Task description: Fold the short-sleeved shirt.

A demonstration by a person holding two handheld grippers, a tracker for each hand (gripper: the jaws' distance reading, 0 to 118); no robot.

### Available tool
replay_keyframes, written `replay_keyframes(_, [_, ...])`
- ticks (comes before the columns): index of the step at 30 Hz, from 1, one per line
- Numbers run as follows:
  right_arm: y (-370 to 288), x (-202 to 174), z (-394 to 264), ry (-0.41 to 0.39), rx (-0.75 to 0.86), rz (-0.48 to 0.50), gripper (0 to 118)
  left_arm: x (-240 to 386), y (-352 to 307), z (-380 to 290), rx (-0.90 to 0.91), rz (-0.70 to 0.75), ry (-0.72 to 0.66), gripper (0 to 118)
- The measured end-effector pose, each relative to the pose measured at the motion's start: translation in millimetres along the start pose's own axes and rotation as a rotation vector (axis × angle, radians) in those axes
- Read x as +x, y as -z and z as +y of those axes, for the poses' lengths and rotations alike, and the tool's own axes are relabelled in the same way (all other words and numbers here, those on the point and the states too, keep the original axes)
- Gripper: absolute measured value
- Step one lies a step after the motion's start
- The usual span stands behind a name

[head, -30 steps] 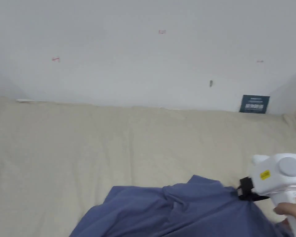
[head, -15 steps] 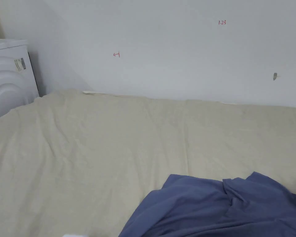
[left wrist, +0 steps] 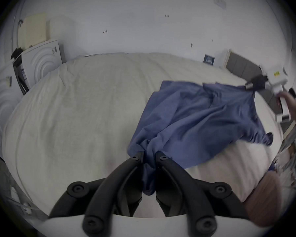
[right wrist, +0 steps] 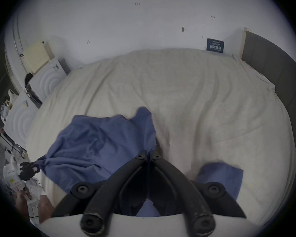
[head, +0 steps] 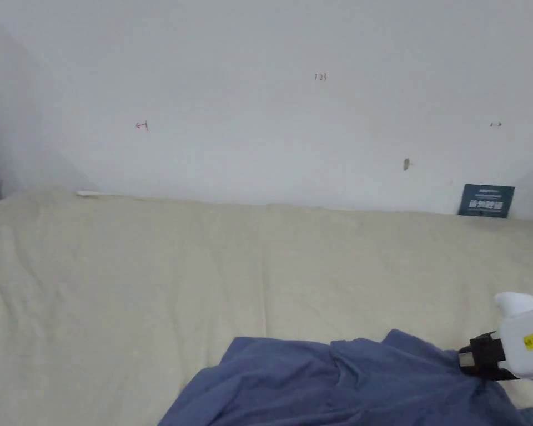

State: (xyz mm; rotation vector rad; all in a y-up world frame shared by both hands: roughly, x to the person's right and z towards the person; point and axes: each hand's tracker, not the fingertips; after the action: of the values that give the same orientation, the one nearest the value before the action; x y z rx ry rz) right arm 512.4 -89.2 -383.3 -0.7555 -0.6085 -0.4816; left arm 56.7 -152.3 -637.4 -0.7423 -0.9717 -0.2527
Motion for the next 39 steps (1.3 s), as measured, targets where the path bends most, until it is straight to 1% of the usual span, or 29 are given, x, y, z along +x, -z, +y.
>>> replay_keyframes(6, [-107.5, 2.6, -26.5, 0.035, 0.122, 0.078, 0, 1.8, -33.0, 31.7, 0.067, -0.060, -0.046, 12])
replay_keyframes(8, [-140.3, 2.3, -31.1, 0.030, 0.172, 0.089, 0, 5.3, -46.1, 43.9, 0.100, -0.079, -0.054, 12])
replay_keyframes(11, [-189.3, 2.4, -30.0, 0.049, 0.240, 0.090, 0, 9.6, -68.1, 68.0, 0.155, -0.111, -0.059, 12])
replay_keyframes(13, [-219.7, 2.9, -24.9, 0.056, 0.272, 0.110, 0, 15.7, -86.1, 87.0, 0.195, -0.130, -0.055, 12])
replay_keyframes(17, [-275.0, -3.6, -9.7, 0.007, 0.378, 0.082, 0, 27.6, -123.6, 130.0, 0.279, -0.174, -0.055, 12])
replay_keyframes(21, [-315.7, -13.9, 17.3, 0.008, 0.443, 0.072, 0, 33.4, -158.3, 179.6, 0.333, -0.205, -0.091, 12])
replay_keyframes(24, [-340.2, -24.2, 44.5, -0.017, 0.508, 0.044, 0, 40.2, -178.6, 213.5, 0.370, -0.198, -0.075, 12])
replay_keyframes(27, [-359.8, -38.9, 77.3, -0.058, 0.551, 0.014, 0, 47.9, -192.6, 243.2, 0.426, -0.141, 0.004, 12])
replay_keyframes(29, [-366.9, -48.4, 102.7, -0.065, 0.564, 0.005, 0, 50.9, -196.1, 264.4, 0.431, -0.122, 0.031, 12])
replay_keyframes(35, [-365.1, -72.8, 175.0, -0.072, 0.621, -0.092, 0, 42.5, -190.3, 320.1, 0.460, -0.086, 0.013, 12])
replay_keyframes(39, [-354.6, -82.1, 223.1, -0.051, 0.658, -0.114, 0, 30.4, -176.4, 355.6, 0.516, -0.036, 0.018, 12])
